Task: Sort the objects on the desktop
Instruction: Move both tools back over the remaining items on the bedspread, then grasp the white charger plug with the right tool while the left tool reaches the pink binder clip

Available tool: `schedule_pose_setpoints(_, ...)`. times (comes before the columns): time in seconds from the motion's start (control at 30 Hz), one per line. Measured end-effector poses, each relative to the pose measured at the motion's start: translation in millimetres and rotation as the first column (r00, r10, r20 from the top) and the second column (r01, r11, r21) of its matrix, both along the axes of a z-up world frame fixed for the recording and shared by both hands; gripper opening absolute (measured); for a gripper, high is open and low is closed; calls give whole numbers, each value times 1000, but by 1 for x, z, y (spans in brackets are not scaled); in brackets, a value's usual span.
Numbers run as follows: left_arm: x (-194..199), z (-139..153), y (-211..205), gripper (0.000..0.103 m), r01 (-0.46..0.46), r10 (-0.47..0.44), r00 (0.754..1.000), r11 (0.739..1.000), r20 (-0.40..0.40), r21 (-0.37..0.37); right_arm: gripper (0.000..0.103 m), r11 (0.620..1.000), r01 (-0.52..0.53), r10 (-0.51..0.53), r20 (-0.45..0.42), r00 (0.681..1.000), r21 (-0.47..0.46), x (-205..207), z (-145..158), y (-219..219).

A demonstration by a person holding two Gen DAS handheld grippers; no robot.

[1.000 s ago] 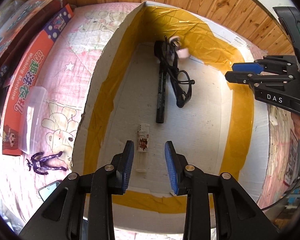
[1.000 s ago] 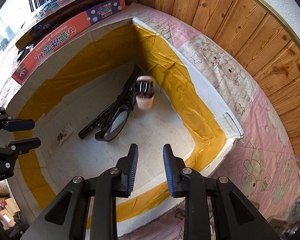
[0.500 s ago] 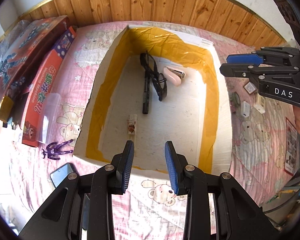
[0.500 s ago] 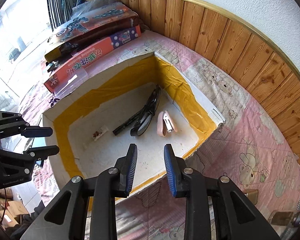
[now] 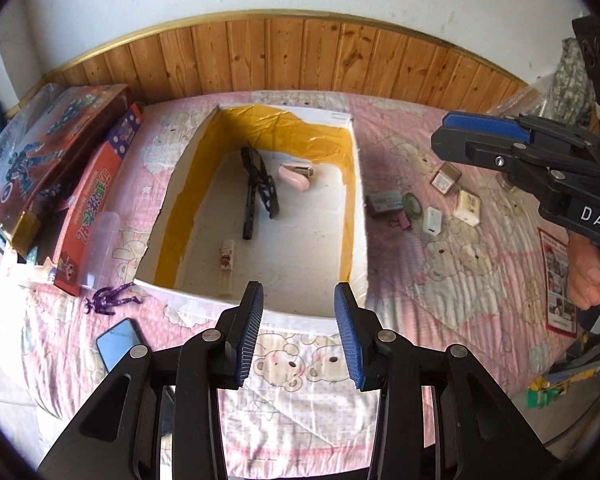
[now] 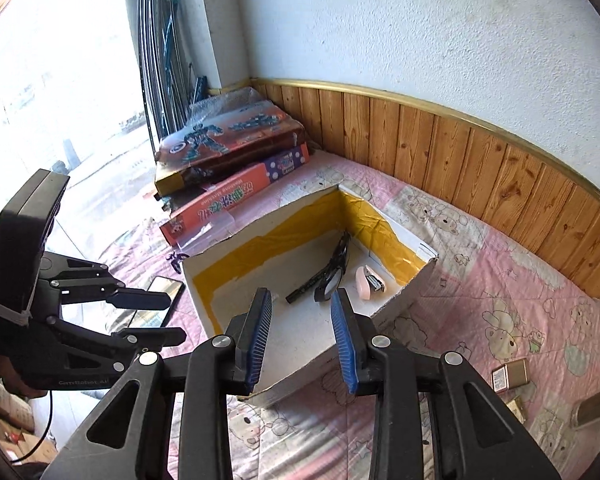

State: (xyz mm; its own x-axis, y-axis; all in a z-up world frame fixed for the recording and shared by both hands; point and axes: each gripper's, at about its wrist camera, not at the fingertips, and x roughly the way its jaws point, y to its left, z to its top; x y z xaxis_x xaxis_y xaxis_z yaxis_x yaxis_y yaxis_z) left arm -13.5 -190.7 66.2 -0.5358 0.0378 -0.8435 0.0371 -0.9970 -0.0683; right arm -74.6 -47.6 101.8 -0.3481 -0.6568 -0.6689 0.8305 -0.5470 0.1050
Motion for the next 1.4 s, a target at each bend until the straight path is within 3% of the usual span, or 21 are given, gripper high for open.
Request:
schedule_pose_setpoints(0.23, 37, -3, 41, 40, 48, -46, 993, 999, -112, 19, 34, 994, 74, -76, -34, 997, -75, 39, -27, 54)
schedule_pose_setpoints(0.43, 61, -14, 75, 43, 91, -80, 977, 995, -198, 47, 34, 969, 207, -194, 101, 976, -138, 41, -71, 111)
schedule_pose_setpoints(0.63, 57, -61, 109, 44, 124, -110, 988, 984, -110, 129, 34, 932, 348, -319, 224, 921, -102, 23, -121, 158)
schedule_pose_setpoints(0.87, 18, -94, 136, 44, 130, -127, 991, 976, -33, 173, 34, 901, 432, -407, 296, 864, -23, -8, -165, 183)
schedule_pose_setpoints(1.13, -58, -119, 151, 44, 94, -104, 994, 970, 33, 226, 35, 876, 481, -461, 350, 816, 33, -47, -199, 187)
schedule_pose_setpoints(1.4, -140, -133, 157, 44, 51, -69, 996, 966, 60, 254, 46, 874, 481, -471, 353, 809, 64, -89, -218, 164)
